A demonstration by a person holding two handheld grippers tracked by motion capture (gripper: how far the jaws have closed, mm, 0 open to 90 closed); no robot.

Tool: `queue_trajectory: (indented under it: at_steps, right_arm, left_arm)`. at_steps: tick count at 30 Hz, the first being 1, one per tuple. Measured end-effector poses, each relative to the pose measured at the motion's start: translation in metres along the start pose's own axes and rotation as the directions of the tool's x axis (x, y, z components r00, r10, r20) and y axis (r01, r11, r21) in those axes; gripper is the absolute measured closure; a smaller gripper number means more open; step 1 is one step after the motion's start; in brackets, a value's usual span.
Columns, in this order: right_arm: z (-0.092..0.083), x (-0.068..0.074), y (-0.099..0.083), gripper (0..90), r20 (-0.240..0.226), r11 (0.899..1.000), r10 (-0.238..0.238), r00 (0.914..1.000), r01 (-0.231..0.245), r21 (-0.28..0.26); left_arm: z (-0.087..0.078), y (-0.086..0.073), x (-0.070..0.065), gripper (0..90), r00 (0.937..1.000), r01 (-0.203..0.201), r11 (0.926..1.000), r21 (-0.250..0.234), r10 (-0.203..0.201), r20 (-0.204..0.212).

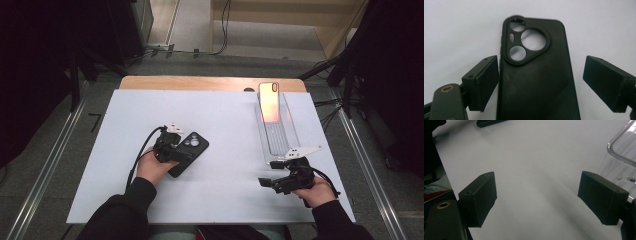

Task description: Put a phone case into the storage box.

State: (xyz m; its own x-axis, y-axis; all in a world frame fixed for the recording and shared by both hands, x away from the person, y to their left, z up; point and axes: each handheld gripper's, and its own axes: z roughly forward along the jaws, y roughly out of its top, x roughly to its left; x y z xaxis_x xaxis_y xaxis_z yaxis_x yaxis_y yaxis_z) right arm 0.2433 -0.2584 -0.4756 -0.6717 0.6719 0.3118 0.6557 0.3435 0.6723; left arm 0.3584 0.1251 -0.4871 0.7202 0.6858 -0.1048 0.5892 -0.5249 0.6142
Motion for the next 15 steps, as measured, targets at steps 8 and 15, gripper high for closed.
queue_trajectory:
  at_steps: [8,15]
  right_arm:
    - [0.0003,0.0004,0.0001,13.7,-0.002,1.0,-0.003,1.0,0.003,0.001]
    - [0.0022,0.001,-0.0006,13.6,-0.006,1.0,-0.014,0.9999,0.014,0.014]
  left_arm:
    - [0.0072,-0.0062,-0.0008,12.4,0.999,-0.039,0.9986,0.037,0.04,-0.022]
    - [0.0096,-0.0105,-0.0057,11.6,0.994,-0.092,0.9954,0.026,0.093,-0.057]
